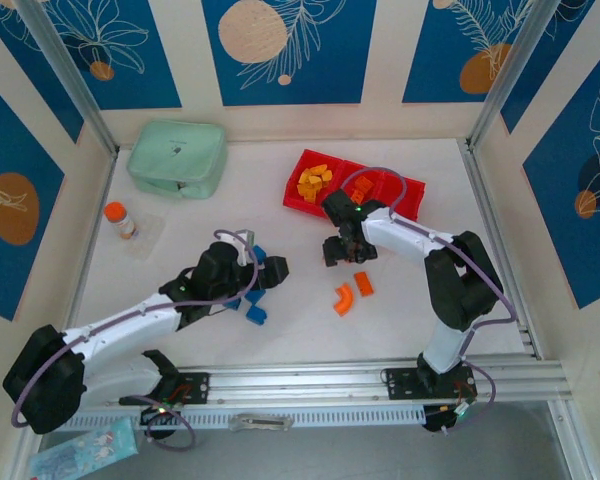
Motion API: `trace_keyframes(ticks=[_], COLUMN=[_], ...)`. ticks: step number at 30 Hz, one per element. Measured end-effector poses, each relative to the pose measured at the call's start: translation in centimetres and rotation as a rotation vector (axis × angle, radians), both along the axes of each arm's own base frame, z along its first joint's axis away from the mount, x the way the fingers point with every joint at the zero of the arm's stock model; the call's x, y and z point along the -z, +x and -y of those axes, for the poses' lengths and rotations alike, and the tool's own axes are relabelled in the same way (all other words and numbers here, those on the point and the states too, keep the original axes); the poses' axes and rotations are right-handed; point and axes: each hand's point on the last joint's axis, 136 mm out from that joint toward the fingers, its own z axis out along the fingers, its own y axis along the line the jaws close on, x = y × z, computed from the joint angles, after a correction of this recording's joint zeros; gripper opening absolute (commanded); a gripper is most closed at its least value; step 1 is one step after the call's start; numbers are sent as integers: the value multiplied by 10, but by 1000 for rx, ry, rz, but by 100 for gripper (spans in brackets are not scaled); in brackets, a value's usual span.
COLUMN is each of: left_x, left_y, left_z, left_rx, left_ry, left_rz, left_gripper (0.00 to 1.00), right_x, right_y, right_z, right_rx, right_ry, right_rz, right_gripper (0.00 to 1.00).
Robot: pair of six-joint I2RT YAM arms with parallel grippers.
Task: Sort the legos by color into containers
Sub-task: Pick up the lego from the center of the table.
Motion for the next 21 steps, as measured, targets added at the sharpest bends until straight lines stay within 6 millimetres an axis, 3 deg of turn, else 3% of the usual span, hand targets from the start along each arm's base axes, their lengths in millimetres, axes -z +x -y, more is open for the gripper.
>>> trace_keyframes(ticks=[11, 21], left_x=[2, 7], left_y=[0, 0], left_z=[-1, 0], left_rx=[-4, -6], left_ry=[-1, 9], left_rz=[-7, -16], left_gripper=[99, 99], right_x=[30, 36], right_y=[-5, 10], right_z=[10, 12], right_rx=[8, 11], right_ry=[-71, -125], right_rz=[-68, -47], right_gripper=[79, 81])
